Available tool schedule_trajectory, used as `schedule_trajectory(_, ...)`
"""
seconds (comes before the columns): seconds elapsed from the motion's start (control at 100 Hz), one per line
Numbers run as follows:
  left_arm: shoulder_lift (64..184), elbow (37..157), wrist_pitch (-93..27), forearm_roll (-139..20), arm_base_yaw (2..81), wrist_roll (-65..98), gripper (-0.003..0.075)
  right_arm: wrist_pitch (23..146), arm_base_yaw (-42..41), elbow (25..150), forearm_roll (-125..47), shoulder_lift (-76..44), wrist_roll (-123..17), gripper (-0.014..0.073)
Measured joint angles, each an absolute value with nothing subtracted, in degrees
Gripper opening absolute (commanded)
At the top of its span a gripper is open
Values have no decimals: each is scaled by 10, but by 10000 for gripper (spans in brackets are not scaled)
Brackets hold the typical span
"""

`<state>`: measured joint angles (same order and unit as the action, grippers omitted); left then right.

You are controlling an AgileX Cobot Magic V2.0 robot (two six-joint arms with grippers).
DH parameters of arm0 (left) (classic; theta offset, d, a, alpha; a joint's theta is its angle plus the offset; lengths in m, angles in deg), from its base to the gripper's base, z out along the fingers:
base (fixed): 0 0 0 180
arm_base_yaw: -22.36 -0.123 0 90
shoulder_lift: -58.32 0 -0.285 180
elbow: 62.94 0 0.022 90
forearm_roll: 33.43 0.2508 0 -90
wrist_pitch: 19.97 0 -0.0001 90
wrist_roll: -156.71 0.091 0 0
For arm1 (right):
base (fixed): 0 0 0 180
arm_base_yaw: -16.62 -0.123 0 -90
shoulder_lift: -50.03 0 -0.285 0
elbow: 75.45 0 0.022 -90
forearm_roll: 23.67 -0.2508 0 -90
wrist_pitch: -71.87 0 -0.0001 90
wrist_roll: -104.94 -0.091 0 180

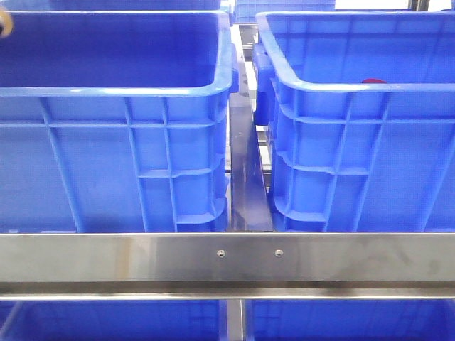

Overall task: Pick red and yellow buttons and place in box
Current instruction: 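Grasp a yellow-capped button with the left gripper and lift it, then pass the yellow button from the left gripper to the right gripper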

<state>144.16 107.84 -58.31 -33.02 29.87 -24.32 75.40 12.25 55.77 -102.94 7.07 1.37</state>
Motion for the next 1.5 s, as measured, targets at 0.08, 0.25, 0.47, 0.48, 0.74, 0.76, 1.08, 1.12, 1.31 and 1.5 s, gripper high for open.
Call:
schedule_trajectory(0.08, 1400, 1060, -588, -330, 328, -243, 21, 754, 123, 558, -1029, 71, 14, -68)
schedule_trajectory(0.25, 1318, 1039, -609, -330, 413, -243, 21, 755, 123, 558, -1029, 71, 15, -68)
schedule_trajectory(0.47, 1250, 1038, -630, -334, 551, -243, 21, 763, 123, 558, -1029, 71, 15, -68)
schedule_trajectory(0.48, 1249, 1038, -630, -334, 556, -243, 21, 762, 123, 558, -1029, 71, 15, -68)
schedule_trajectory(0.74, 1250, 1038, -629, -337, 711, -242, 21, 786, 123, 558, -1029, 71, 14, -66)
schedule_trajectory(0.76, 1254, 1038, -627, -337, 716, -242, 21, 789, 123, 558, -1029, 71, 14, -64)
schedule_trajectory(1.08, 1302, 1038, -622, -334, 759, -242, 21, 830, 123, 558, -1027, 71, 14, 328)
schedule_trajectory(1.12, 1304, 1038, -621, -334, 759, -242, 21, 835, 123, 558, -1026, 71, 14, 393)
schedule_trajectory(1.31, 1305, 1038, -615, -334, 759, -242, 21, 884, 123, 558, -1052, 71, 15, 533)
schedule_trajectory(1.5, 1305, 1038, -613, -334, 759, -242, 21, 976, 123, 558, -1131, 71, 12, 535)
